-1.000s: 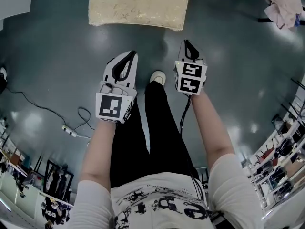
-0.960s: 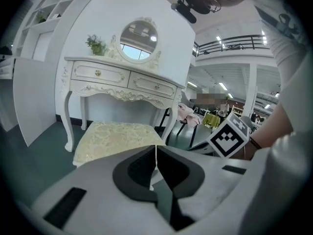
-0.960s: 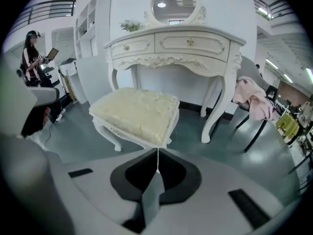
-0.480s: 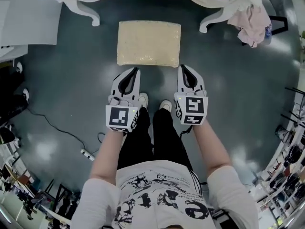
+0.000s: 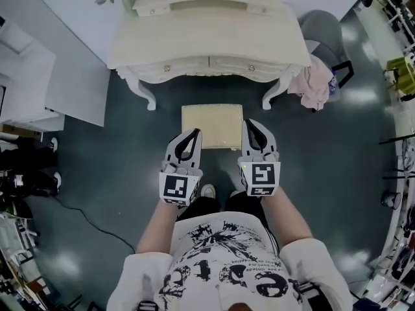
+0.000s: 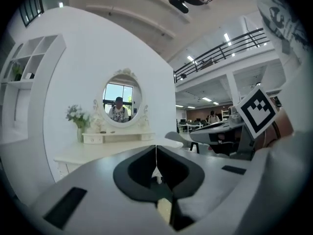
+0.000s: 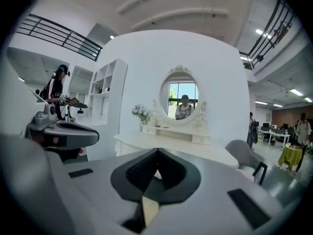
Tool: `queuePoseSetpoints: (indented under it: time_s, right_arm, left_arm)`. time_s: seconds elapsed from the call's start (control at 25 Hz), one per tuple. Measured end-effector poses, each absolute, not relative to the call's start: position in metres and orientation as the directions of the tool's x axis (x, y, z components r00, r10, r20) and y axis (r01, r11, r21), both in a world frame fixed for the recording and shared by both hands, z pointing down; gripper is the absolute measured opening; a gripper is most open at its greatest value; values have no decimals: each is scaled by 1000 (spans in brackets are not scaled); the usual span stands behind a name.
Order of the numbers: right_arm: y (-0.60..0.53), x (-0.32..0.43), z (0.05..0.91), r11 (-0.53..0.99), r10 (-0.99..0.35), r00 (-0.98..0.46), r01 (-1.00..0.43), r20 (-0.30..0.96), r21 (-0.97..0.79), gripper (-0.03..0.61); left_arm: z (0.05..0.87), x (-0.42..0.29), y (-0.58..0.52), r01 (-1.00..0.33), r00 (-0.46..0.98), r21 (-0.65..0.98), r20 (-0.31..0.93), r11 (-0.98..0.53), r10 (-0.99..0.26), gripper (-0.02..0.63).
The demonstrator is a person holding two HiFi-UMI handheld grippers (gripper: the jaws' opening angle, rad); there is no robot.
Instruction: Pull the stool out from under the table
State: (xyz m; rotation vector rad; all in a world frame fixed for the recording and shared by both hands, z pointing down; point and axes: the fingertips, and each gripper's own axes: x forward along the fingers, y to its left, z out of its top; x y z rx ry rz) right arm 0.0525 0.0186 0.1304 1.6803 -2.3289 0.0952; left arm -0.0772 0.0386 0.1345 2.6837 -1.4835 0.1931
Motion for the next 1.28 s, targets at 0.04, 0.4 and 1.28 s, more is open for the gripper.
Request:
queuePoseSetpoints:
  time_s: [0.04,0.4,1.28]
  right_arm:
    - [21,50,112,320,-930,-290,-941,227,107,17]
    - [48,33,19,333,-942,-326,-939,86,91,17]
    - [76,42,-18,326,-945,-322,-942,61,76,17]
  left_arm:
    - [119,-83,37,-848,525,-11,127,-530,-842,17]
    - [14,-121,43,-871,488,-57,19,-488,-873,17]
    - [-29,-112,74,-860,507,-75,-7,-505,-862,17]
